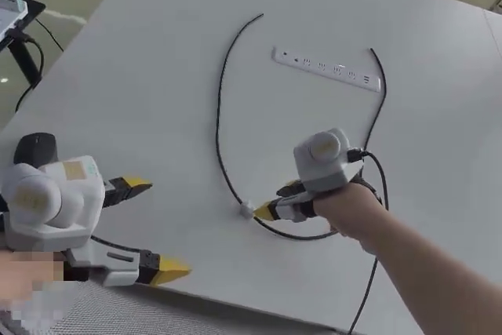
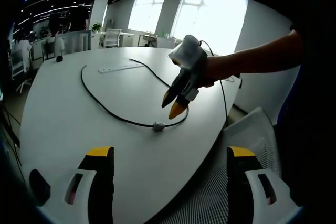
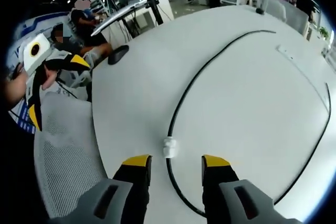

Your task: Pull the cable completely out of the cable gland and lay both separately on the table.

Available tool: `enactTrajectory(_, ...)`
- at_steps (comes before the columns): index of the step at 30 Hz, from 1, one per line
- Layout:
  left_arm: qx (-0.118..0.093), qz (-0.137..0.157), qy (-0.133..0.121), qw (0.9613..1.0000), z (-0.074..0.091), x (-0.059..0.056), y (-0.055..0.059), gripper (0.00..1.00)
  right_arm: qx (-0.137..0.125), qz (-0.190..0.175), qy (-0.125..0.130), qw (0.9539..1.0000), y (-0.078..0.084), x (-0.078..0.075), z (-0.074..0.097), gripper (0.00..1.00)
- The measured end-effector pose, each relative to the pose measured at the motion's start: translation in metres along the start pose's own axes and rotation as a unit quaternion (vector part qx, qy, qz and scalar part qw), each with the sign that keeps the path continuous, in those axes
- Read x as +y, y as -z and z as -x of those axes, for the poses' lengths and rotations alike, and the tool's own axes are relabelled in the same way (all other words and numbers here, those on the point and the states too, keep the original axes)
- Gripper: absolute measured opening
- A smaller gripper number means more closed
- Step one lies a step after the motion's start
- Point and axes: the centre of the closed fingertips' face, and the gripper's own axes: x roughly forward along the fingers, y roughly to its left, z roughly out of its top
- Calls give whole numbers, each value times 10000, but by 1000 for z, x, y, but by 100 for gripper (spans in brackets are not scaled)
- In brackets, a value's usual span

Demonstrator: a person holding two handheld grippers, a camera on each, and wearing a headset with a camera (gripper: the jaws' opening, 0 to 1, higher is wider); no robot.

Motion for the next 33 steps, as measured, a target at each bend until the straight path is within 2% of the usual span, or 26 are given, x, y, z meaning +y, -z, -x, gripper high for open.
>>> enactTrajectory(7, -27, 30, 51, 10000, 1, 0, 0, 88, 288, 41, -47, 9996, 3, 0, -17, 31)
enactTrajectory(16, -7, 84, 67, 9999, 3, 2, 5, 86, 506, 37, -114, 9986, 5, 8, -32, 24)
enactTrajectory(28, -85, 161, 114, 9998, 5, 4, 4, 84, 600, 141, -60, 9981, 8, 11, -36, 12)
enactTrajectory(33, -47, 153, 127, 9998, 6, 2, 6, 83, 673, 140, -11, 9976, 10, 11, -38, 9)
